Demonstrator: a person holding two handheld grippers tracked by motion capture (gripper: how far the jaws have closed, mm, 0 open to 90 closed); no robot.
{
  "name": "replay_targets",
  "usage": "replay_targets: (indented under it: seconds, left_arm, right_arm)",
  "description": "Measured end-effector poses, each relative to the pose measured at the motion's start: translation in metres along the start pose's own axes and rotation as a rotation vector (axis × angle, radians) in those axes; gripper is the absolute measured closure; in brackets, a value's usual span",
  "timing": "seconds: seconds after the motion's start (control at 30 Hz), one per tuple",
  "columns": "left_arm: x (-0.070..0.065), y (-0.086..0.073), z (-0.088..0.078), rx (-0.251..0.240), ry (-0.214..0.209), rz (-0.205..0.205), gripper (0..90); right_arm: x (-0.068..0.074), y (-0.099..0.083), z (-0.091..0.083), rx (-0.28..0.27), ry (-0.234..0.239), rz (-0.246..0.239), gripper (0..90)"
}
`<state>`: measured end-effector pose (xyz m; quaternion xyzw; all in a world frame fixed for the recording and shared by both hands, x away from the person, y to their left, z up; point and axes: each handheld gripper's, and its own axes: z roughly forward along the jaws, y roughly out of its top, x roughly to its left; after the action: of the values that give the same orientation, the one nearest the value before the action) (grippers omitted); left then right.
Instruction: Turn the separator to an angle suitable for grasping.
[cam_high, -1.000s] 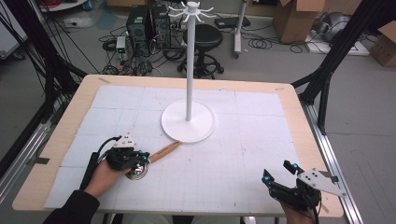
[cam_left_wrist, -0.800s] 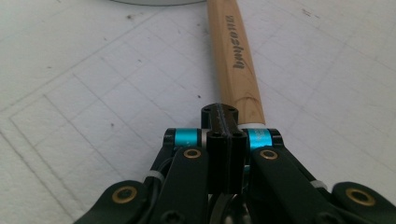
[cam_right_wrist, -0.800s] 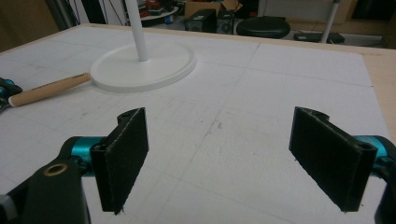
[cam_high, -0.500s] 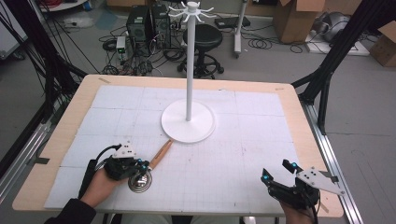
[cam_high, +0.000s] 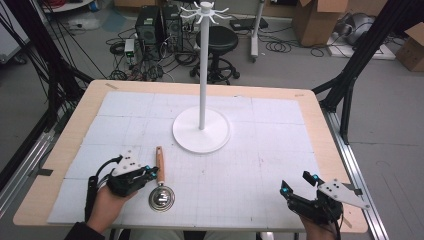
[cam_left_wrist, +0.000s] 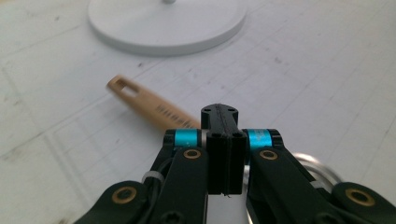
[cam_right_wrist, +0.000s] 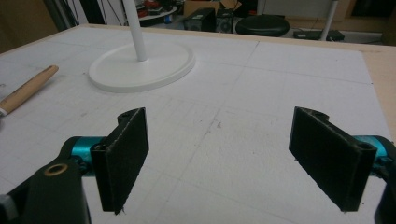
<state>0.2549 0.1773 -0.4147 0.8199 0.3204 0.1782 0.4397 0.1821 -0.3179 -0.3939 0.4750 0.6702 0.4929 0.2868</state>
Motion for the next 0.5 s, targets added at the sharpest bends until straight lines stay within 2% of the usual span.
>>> replay_targets:
  seconds: [0.03, 0.07, 0.1, 0.17, 0.2, 0.27, 0.3, 0.37, 0.4, 0.47, 0.5]
  left_arm:
    - [-0.010, 0.003, 0.014, 0.043, -0.020, 0.030, 89.8]
    - [-0.010, 0.003, 0.014, 0.043, -0.020, 0.030, 89.8]
    - [-0.015, 0.005, 0.023, 0.060, -0.022, 0.044, 89.8]
    - [-0.020, 0.007, 0.034, 0.087, -0.022, 0.038, 89.8]
    - [-0.023, 0.005, 0.041, 0.107, -0.026, 0.034, 89.8]
    - [-0.028, 0.001, 0.052, 0.161, -0.011, 0.056, 89.8]
    - [-0.030, 0.000, 0.051, 0.147, 0.002, 0.062, 89.8]
    - [-0.030, 0.000, 0.048, 0.160, -0.001, 0.068, 89.9]
    - [-0.032, -0.003, 0.044, 0.162, 0.001, 0.085, 90.0]
    - [-0.033, -0.005, 0.041, 0.163, 0.002, 0.088, 90.0]
    - [-0.032, -0.008, 0.034, 0.172, -0.002, 0.088, 90.0]
  right_arm:
    - [0.000, 0.000, 0.001, 0.002, -0.003, 0.002, 18.5]
    - [0.000, 0.000, 0.001, 0.003, -0.003, 0.003, 18.5]
    - [0.000, 0.000, 0.001, 0.003, -0.003, 0.003, 18.5]
    - [0.000, -0.001, 0.001, 0.004, -0.004, 0.004, 18.6]
    - [0.000, -0.001, 0.001, 0.005, -0.005, 0.001, 18.6]
    - [-0.001, -0.001, 0.001, 0.009, -0.005, 0.007, 18.6]
    - [-0.001, -0.001, 0.001, 0.007, -0.006, 0.002, 18.6]
    - [-0.002, -0.001, 0.001, 0.006, -0.005, 0.003, 18.7]
    - [-0.002, -0.001, 0.000, 0.004, -0.005, 0.005, 18.7]
    - [-0.002, -0.001, -0.001, 0.002, -0.004, 0.004, 18.7]
    - [-0.002, -0.001, -0.002, -0.001, -0.006, 0.008, 18.7]
